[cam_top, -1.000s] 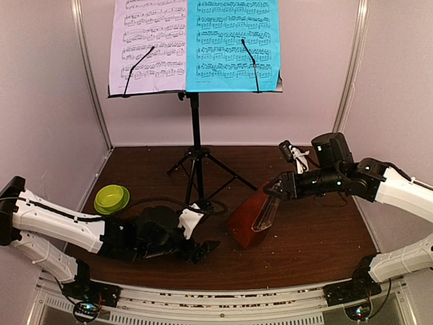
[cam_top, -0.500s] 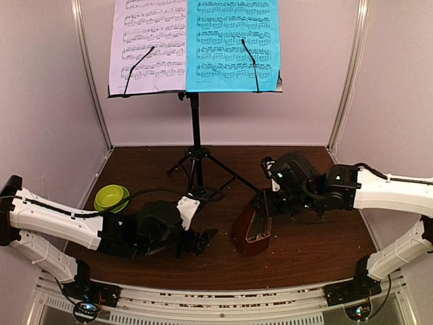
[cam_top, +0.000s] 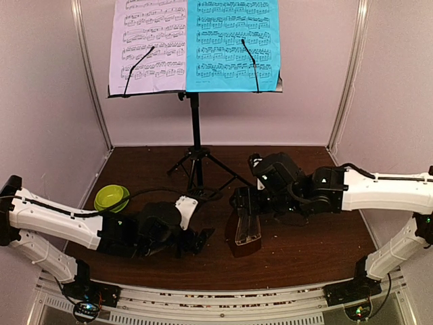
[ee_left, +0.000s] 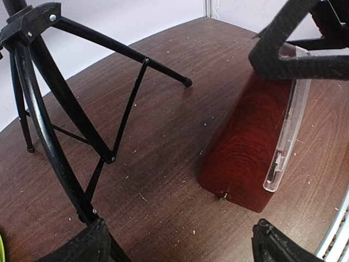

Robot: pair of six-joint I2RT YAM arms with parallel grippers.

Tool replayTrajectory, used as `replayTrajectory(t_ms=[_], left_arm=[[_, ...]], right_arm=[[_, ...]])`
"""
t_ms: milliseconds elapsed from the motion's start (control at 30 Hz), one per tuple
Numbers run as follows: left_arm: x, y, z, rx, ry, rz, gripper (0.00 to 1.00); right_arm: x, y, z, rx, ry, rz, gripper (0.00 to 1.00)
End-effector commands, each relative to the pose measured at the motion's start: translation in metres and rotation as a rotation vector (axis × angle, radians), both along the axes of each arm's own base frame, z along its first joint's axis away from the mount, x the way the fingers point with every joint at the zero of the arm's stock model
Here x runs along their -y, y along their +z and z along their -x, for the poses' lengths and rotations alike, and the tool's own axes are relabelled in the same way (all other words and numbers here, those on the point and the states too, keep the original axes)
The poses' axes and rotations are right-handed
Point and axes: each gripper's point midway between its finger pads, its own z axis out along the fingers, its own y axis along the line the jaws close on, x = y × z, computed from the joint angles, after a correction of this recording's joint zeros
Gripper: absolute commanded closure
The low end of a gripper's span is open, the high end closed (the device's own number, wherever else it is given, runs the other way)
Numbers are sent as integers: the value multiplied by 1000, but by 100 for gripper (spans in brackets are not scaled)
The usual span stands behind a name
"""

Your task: Set up the instrument practice props

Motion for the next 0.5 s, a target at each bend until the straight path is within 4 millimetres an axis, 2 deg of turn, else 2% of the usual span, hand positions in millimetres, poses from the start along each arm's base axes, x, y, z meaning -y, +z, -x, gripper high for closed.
replayTrajectory(t_ms=[0, 100, 233, 267, 333, 400, 467], left_arm=[[3, 27, -3, 18, 25, 72, 8], [1, 28, -3, 22, 30, 75, 7], [-3, 29, -3, 21, 37, 90, 8], [-4, 31, -3, 21, 37, 96, 7], [-5, 30, -2, 20, 38, 98, 7], [-6, 30, -2, 18, 36, 96, 8], [-6, 30, -1, 15, 34, 97, 7]], right_arm=[[-7, 30, 2, 38, 28, -104, 4], [8, 39, 3, 61, 47, -129, 2], [46, 28, 6, 70, 41, -226, 4], [56, 36, 6, 92, 37, -290, 4], [71, 31, 7, 95, 33, -322, 6], [83, 20, 6, 87, 14, -275, 11], [95, -4, 1, 34, -28, -204, 18]])
